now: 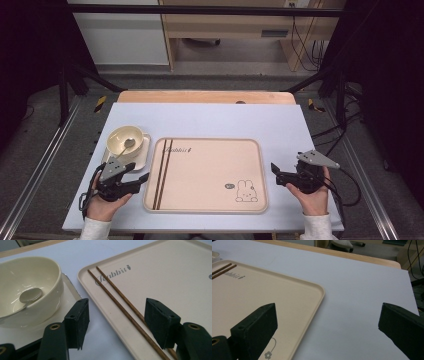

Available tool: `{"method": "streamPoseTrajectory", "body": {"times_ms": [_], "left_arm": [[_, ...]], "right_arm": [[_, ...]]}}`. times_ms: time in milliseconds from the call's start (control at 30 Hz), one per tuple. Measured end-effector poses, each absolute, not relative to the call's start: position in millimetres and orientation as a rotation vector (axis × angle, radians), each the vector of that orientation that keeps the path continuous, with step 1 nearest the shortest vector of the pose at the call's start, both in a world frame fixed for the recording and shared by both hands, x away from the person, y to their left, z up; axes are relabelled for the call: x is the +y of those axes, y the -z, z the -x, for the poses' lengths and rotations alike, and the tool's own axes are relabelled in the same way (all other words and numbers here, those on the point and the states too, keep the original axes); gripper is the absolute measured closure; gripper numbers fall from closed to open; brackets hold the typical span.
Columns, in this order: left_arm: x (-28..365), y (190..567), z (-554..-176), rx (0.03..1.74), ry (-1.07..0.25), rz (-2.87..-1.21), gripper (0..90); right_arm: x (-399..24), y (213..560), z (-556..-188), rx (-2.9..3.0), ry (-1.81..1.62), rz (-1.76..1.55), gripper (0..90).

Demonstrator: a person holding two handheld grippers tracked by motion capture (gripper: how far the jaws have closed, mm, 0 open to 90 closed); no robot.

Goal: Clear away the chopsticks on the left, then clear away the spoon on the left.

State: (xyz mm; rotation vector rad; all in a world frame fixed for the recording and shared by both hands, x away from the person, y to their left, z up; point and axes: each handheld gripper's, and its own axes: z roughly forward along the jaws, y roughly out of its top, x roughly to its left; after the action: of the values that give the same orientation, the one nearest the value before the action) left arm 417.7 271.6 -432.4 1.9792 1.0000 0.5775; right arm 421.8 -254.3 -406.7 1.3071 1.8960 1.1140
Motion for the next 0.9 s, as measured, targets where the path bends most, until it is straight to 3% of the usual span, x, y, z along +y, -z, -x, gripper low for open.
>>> {"method": "streamPoseTrajectory", "body": {"times_ms": [900], "left_arm": [[327.8, 423.0, -408.2, 1.032, -0.667, -1.952, 29.3]], "right_arm": [[-254.1, 406.8, -421.1, 1.893, -1.116, -1.305, 2.6]]}}
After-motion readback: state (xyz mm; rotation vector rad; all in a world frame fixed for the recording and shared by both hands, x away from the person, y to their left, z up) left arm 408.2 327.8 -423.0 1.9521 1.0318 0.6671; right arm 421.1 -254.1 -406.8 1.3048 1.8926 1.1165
